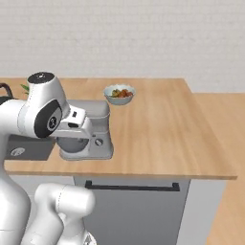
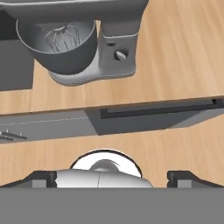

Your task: Navigate to the stand mixer.

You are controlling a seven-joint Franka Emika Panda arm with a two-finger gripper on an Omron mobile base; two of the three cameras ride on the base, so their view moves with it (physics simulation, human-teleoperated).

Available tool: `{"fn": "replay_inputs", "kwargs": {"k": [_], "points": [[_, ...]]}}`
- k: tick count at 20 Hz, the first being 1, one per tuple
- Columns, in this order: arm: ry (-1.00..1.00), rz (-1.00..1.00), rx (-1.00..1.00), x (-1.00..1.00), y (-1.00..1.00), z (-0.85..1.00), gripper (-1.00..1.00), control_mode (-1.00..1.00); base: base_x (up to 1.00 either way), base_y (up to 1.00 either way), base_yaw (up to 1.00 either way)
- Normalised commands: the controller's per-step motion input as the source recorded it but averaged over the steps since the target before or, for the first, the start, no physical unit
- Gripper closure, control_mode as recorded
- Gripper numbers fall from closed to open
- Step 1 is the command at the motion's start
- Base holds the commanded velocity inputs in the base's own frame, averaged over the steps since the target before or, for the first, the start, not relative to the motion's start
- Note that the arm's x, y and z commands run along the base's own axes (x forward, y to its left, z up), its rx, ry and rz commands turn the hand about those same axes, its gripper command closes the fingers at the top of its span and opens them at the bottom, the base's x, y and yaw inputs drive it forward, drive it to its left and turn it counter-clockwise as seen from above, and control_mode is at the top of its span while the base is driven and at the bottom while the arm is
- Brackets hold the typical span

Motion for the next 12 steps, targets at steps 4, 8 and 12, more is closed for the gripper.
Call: {"fn": "replay_inputs", "kwargs": {"k": [4,8,12], "points": [[0.00,0.00,0.00,0.00,0.00,0.00,-1.00,1.00,0.49,0.00,0.23],[0.00,0.00,0.00,0.00,0.00,0.00,-1.00,1.00,0.26,0.00,0.22],[0.00,0.00,0.00,0.00,0.00,0.00,-1.00,1.00,0.05,0.00,0.19]]}}
